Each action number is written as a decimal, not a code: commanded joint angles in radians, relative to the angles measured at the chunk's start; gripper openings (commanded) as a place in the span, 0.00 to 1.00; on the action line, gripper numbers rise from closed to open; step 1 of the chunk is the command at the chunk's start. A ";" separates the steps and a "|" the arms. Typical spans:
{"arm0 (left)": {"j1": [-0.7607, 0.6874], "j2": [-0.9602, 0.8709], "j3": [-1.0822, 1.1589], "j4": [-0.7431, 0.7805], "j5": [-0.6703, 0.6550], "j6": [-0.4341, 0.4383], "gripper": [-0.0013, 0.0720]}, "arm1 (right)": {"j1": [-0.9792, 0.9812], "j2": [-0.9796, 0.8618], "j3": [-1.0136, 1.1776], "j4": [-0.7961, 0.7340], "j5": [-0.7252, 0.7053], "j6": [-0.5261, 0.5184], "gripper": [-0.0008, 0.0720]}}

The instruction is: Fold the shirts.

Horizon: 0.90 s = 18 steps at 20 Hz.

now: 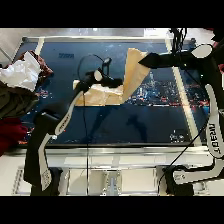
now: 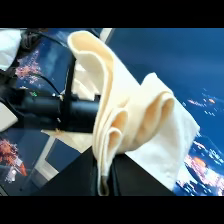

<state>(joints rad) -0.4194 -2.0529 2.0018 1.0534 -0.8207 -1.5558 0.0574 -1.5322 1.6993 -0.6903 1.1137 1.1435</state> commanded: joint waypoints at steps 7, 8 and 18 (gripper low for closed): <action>0.447 0.389 0.063 0.051 -0.215 0.148 0.03 | 0.350 -0.105 0.036 -0.043 -0.306 0.066 0.06; 0.483 0.405 0.063 0.051 -0.233 0.161 0.03 | 0.400 -0.143 0.036 -0.043 -0.368 0.076 0.06; 0.569 0.411 -0.011 0.054 -0.268 0.240 0.03 | 0.585 -0.467 0.127 0.311 -0.678 -0.003 0.65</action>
<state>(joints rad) 0.1390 -1.6459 2.0033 1.1069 -1.0847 -1.3422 0.6308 -1.9495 1.8019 -0.4664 0.5026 1.1591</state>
